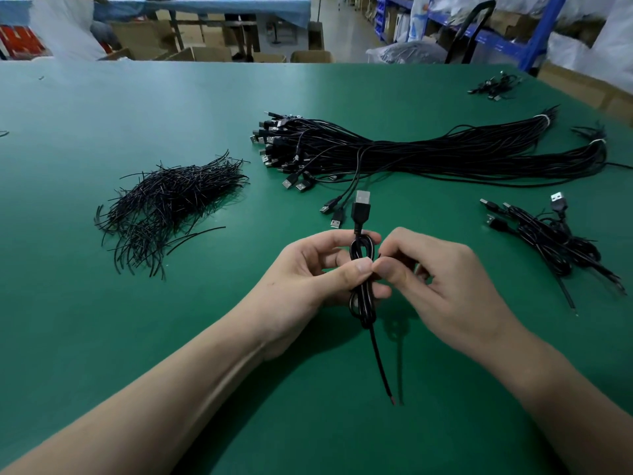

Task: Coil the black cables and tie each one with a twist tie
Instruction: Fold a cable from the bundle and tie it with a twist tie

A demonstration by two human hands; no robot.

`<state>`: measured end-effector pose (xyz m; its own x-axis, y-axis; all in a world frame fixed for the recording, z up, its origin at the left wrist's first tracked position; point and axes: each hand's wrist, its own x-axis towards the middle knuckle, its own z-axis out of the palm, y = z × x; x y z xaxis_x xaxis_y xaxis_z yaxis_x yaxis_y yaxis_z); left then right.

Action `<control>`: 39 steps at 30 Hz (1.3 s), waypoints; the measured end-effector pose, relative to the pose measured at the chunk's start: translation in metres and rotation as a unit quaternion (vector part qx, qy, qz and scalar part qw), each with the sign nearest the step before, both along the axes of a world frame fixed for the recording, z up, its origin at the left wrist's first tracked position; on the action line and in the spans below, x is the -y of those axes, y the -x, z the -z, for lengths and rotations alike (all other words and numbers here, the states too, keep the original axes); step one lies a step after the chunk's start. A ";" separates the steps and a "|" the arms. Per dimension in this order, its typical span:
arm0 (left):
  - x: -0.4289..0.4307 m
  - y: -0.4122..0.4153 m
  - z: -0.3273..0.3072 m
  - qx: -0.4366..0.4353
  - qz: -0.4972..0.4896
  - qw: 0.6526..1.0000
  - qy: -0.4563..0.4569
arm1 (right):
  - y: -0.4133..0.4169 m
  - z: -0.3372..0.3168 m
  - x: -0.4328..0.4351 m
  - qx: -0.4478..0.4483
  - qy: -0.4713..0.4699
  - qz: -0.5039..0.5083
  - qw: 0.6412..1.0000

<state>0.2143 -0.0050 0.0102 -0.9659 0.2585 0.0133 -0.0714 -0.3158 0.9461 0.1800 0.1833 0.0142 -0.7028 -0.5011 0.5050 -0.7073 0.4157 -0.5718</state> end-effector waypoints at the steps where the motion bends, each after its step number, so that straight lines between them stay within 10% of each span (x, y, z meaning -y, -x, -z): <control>1: 0.000 0.000 -0.001 -0.002 0.004 1.000 0.003 | -0.001 0.000 0.000 -0.003 -0.001 -0.007 1.000; 16: -0.001 -0.002 -0.003 0.024 0.005 1.000 0.002 | -0.013 -0.003 0.005 -0.168 -0.046 0.082 0.981; 27: -0.006 -0.001 0.003 -0.066 -0.080 0.994 0.037 | -0.019 -0.002 0.013 -0.038 -0.005 0.080 0.996; 33: -0.014 -0.003 -0.002 -0.109 -0.161 0.979 0.059 | -0.023 0.001 0.029 0.240 0.241 0.070 0.938; 39: -0.010 -0.006 -0.004 -0.316 -0.260 0.854 0.322 | -0.025 -0.003 0.032 0.405 0.308 0.039 0.860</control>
